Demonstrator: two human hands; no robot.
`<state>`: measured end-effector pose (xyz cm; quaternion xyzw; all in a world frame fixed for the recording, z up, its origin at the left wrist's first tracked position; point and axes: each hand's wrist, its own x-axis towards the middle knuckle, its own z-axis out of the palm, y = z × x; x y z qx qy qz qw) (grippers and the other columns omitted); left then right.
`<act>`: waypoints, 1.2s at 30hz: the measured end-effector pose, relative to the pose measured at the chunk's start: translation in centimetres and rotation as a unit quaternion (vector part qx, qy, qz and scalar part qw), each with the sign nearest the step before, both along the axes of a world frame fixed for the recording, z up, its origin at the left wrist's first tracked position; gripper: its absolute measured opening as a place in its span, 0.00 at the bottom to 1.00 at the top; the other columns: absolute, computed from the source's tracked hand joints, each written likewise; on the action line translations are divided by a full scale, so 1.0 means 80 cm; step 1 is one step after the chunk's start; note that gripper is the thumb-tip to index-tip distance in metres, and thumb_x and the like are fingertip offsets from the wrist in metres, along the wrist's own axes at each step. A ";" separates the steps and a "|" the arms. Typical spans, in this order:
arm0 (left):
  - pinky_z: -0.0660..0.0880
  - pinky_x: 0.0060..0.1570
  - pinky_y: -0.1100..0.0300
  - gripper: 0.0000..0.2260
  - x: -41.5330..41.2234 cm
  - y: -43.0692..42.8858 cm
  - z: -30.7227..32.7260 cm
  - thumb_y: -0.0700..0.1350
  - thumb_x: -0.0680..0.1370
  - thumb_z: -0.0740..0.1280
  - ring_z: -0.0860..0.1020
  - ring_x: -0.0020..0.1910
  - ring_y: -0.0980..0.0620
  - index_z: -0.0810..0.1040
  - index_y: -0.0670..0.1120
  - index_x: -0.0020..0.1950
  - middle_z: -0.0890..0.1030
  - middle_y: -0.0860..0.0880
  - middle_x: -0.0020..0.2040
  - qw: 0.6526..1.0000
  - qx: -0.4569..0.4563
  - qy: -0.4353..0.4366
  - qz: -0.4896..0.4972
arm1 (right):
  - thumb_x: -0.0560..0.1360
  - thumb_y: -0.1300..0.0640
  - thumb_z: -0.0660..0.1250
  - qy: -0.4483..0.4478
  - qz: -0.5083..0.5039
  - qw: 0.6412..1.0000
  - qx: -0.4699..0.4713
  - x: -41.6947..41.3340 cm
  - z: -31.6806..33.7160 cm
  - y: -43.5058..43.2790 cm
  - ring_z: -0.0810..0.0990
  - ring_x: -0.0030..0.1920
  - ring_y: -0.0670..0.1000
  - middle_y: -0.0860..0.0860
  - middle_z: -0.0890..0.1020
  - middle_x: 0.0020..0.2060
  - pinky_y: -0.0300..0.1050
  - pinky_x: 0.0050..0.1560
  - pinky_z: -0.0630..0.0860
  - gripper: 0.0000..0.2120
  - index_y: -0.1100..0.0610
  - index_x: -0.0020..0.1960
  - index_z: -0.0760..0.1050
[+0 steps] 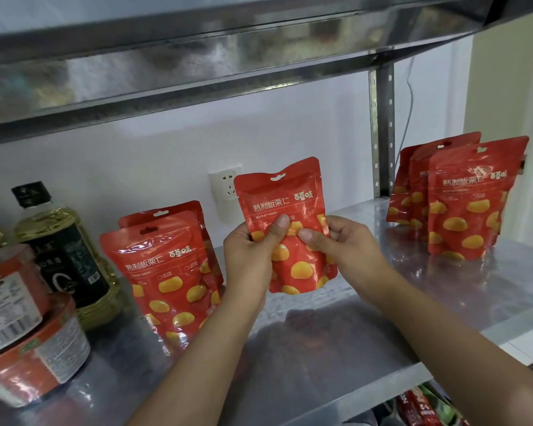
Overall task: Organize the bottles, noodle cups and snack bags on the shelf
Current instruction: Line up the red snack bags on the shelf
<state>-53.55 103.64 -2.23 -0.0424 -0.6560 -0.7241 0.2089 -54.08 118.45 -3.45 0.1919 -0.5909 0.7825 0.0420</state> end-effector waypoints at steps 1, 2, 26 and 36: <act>0.83 0.50 0.48 0.10 0.000 0.000 0.000 0.46 0.74 0.75 0.86 0.47 0.46 0.83 0.43 0.53 0.87 0.47 0.47 1.000 0.002 -0.001 0.001 | 0.75 0.60 0.71 0.001 0.000 1.000 -0.001 0.000 0.000 0.000 0.87 0.46 0.53 0.53 0.88 0.46 0.42 0.43 0.83 0.09 0.58 0.55 0.81; 0.83 0.50 0.47 0.10 0.000 0.000 0.000 0.46 0.74 0.75 0.86 0.47 0.46 0.83 0.43 0.53 0.87 0.47 0.47 1.000 0.003 -0.001 0.002 | 0.75 0.60 0.71 0.003 -0.001 1.000 -0.002 0.000 0.000 -0.001 0.87 0.46 0.53 0.53 0.88 0.46 0.42 0.43 0.82 0.08 0.58 0.54 0.80; 0.81 0.45 0.60 0.26 0.001 0.008 -0.003 0.55 0.68 0.77 0.85 0.51 0.50 0.78 0.46 0.63 0.86 0.48 0.55 0.992 -0.066 -0.029 -0.104 | 0.78 0.59 0.69 0.023 -0.112 0.990 -0.081 -0.005 0.002 0.008 0.87 0.43 0.51 0.50 0.88 0.42 0.43 0.42 0.83 0.03 0.55 0.49 0.82; 0.83 0.44 0.58 0.14 -0.003 0.005 -0.008 0.40 0.72 0.77 0.86 0.47 0.48 0.83 0.43 0.56 0.87 0.47 0.47 0.992 -0.082 -0.051 -0.084 | 0.75 0.52 0.72 -0.024 -0.082 0.996 -0.035 -0.012 0.000 0.013 0.87 0.47 0.54 0.52 0.88 0.47 0.51 0.51 0.84 0.13 0.58 0.56 0.80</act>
